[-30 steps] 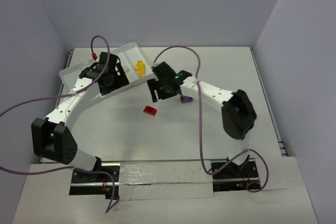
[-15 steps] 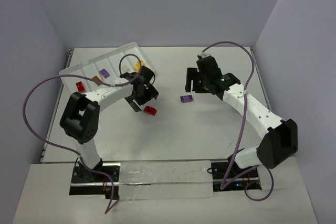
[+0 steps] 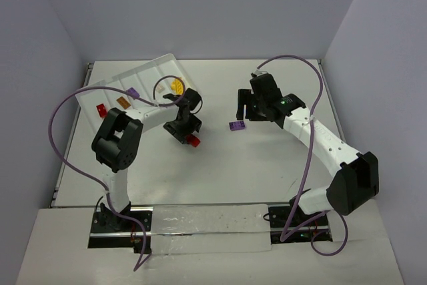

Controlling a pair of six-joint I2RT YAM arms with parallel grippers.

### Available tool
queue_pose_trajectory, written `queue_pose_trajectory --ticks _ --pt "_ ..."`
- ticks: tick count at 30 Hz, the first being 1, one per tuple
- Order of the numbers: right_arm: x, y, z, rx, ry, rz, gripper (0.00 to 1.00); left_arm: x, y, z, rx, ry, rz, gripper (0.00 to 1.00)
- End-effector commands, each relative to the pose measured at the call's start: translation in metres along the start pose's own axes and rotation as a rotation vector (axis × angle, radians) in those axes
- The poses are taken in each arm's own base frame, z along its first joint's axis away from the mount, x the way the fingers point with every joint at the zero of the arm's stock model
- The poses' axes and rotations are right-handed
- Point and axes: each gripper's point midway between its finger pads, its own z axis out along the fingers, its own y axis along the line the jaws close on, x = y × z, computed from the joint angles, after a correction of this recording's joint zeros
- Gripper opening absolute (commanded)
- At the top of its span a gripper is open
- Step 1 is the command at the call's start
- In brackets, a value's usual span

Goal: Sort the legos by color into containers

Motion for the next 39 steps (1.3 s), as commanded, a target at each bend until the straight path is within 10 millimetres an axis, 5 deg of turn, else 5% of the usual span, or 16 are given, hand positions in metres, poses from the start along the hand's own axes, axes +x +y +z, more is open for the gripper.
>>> queue_pose_trajectory --ticks 1,7,10,13,15,16,19,23,26,32,39 --pt "-0.007 -0.001 -0.011 0.000 -0.038 -0.003 0.76 0.002 -0.004 -0.002 -0.007 0.003 -0.028 0.57" --pt "-0.008 -0.002 -0.009 0.008 -0.038 0.000 0.76 -0.020 0.000 -0.028 0.003 -0.086 -0.010 0.11" --pt "-0.008 -0.001 -0.011 0.004 -0.042 0.005 0.76 -0.048 0.002 -0.050 0.022 -0.156 0.029 0.00" --pt "-0.007 -0.002 -0.012 0.002 -0.047 0.008 0.76 -0.093 0.023 -0.070 0.023 -0.185 0.026 0.00" --pt "-0.006 -0.002 -0.012 0.002 -0.047 0.010 0.76 -0.142 0.044 -0.088 0.049 -0.243 -0.029 0.00" --pt "-0.006 -0.002 -0.012 0.002 -0.047 0.010 0.76 -0.148 0.049 -0.090 0.045 -0.251 0.000 0.00" --pt "-0.004 -0.002 -0.010 -0.002 -0.043 0.011 0.76 -0.216 0.095 -0.118 0.019 -0.370 -0.036 0.00" --pt "-0.004 0.001 -0.008 -0.015 -0.041 0.013 0.76 -0.272 0.155 -0.132 -0.039 -0.437 -0.111 0.00" --pt "-0.005 0.003 -0.007 -0.024 -0.043 0.012 0.76 -0.299 0.178 -0.131 -0.026 -0.471 -0.182 0.00" --pt "-0.006 0.004 -0.008 -0.025 -0.043 0.009 0.76 -0.339 0.191 -0.115 -0.016 -0.486 -0.240 0.00" --pt "-0.006 0.000 -0.015 -0.015 -0.057 0.016 0.76 -0.384 0.181 -0.092 -0.025 -0.502 -0.233 0.04"
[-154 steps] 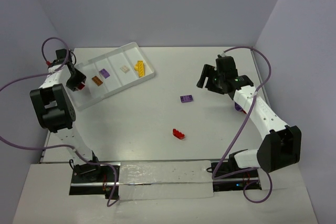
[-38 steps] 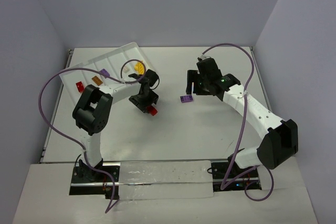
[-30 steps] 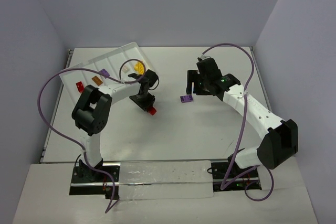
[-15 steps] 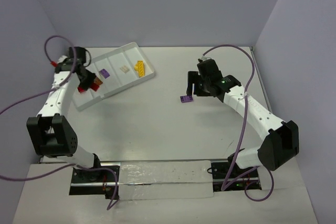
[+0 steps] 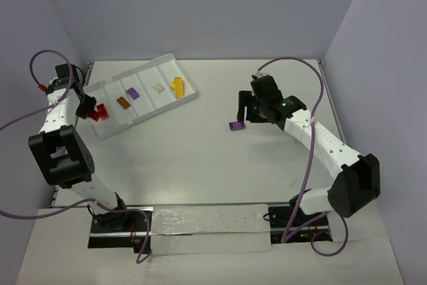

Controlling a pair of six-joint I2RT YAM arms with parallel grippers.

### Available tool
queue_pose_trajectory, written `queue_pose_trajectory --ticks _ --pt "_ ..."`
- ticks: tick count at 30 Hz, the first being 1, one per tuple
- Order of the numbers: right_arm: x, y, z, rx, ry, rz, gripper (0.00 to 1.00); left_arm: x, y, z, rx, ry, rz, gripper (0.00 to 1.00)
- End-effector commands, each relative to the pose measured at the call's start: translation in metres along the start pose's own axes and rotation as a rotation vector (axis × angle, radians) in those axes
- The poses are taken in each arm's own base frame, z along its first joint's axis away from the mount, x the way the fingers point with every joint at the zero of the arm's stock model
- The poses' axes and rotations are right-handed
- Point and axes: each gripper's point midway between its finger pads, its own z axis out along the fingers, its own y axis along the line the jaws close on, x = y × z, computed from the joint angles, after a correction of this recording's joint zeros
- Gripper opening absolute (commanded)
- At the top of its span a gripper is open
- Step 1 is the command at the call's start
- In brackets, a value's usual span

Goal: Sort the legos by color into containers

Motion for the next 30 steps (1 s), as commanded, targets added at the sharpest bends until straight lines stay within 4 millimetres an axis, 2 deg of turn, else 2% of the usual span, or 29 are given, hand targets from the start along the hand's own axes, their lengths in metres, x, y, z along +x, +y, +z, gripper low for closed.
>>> queue_pose_trajectory --ticks 1,5,7,9,10,13,15,16,18,23,25,26,27,28,29,30 --pt "-0.011 0.001 -0.012 -0.010 -0.058 0.015 0.76 -0.048 -0.037 0.004 0.084 -0.104 -0.002 0.06" --pt "-0.010 0.001 -0.010 -0.006 -0.049 0.016 0.76 -0.054 -0.045 0.033 0.045 -0.087 0.014 0.10" --pt "-0.012 0.001 -0.012 0.000 -0.056 0.015 0.76 -0.058 -0.049 0.046 0.035 -0.076 0.016 0.15" --pt "-0.015 0.000 -0.013 0.012 -0.062 0.014 0.76 -0.061 -0.052 0.056 0.022 -0.070 0.023 0.30" --pt "-0.016 -0.001 -0.012 0.016 -0.061 0.014 0.76 -0.062 -0.054 0.061 0.019 -0.067 0.030 0.41" --pt "-0.019 -0.002 -0.011 0.031 -0.066 0.015 0.76 -0.064 -0.060 0.067 0.023 -0.054 0.046 0.56" --pt "-0.020 -0.004 -0.011 0.043 -0.067 0.010 0.76 -0.070 -0.067 0.060 0.048 -0.059 0.056 0.68" --pt "-0.021 -0.005 -0.010 0.048 -0.067 0.007 0.76 -0.072 -0.069 0.056 0.058 -0.061 0.062 0.75" --pt "-0.023 -0.008 -0.010 0.066 -0.069 -0.001 0.76 -0.078 -0.071 0.043 0.078 -0.078 0.077 0.82" --pt "-0.028 -0.019 -0.011 0.114 -0.075 -0.006 0.77 -0.090 -0.077 -0.012 0.144 -0.159 0.111 0.81" --pt "-0.031 -0.029 -0.011 0.142 -0.085 0.006 0.77 -0.081 -0.082 -0.028 0.176 -0.169 0.148 0.80" --pt "-0.032 -0.040 -0.011 0.177 -0.090 0.019 0.77 -0.075 -0.095 -0.053 0.235 -0.194 0.189 0.80" --pt "-0.032 -0.044 -0.011 0.186 -0.089 0.026 0.77 -0.070 -0.102 -0.065 0.266 -0.205 0.200 0.80" --pt "-0.034 -0.052 -0.012 0.216 -0.094 0.034 0.77 -0.057 -0.117 -0.085 0.325 -0.222 0.244 0.80" --pt "-0.034 -0.058 -0.013 0.232 -0.096 0.042 0.77 -0.053 -0.118 -0.083 0.332 -0.219 0.259 0.80" --pt "-0.033 -0.064 -0.012 0.249 -0.093 0.051 0.77 -0.035 -0.135 -0.103 0.399 -0.221 0.306 0.80"
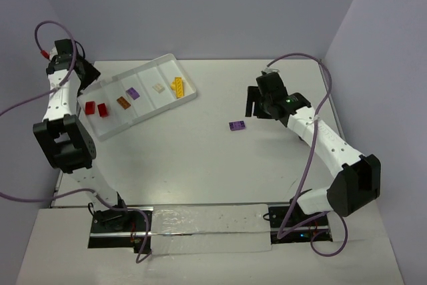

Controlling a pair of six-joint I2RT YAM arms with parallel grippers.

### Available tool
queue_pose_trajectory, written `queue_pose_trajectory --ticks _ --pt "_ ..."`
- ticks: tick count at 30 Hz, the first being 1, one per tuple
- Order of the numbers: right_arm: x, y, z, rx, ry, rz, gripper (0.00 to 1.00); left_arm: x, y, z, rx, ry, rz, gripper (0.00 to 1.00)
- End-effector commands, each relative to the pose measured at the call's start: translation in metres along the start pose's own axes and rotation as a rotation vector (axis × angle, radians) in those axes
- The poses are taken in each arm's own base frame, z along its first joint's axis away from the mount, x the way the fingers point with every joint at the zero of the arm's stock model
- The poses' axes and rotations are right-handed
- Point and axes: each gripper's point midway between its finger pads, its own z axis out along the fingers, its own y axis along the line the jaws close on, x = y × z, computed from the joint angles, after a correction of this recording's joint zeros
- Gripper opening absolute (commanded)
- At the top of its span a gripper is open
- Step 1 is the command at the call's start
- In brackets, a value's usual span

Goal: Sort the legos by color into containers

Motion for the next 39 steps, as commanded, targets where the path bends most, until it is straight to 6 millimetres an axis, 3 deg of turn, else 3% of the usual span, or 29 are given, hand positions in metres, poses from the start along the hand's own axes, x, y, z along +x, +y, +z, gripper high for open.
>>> queue_pose_trajectory --ticks 1,3,5,7,13,17,27,32,39 --pt "-0.018 -0.039 -0.003 0.128 -0.044 0.049 0.77 0.010 -0.077 -0.077 0.276 -0.090 0.160 0.78" --pt "-0.015 -0.070 0.004 0.187 -0.027 0.129 0.77 0.048 -0.114 -0.102 0.388 -0.044 0.264 0.78" --pt "-0.016 -0.091 0.006 0.218 -0.024 0.212 0.77 0.060 -0.122 -0.107 0.410 -0.024 0.290 0.78" --pt "-0.008 -0.123 0.009 0.271 -0.010 0.324 0.77 0.093 -0.141 -0.120 0.479 0.045 0.346 0.78" --pt "0.006 -0.180 0.010 0.410 0.003 0.484 0.79 0.155 -0.169 -0.144 0.602 0.138 0.461 0.78" --pt "0.010 -0.205 0.012 0.473 0.014 0.540 0.81 0.180 -0.173 -0.139 0.608 0.200 0.503 0.77" --pt "0.021 -0.258 0.022 0.626 0.035 0.663 0.84 0.187 -0.165 -0.122 0.535 0.189 0.560 0.78" --pt "0.027 -0.277 0.040 0.620 0.014 0.765 0.84 0.193 -0.154 -0.107 0.466 0.198 0.593 0.78" --pt "0.048 -0.263 0.076 0.509 0.091 0.804 0.84 0.191 -0.153 -0.104 0.454 0.189 0.598 0.78"
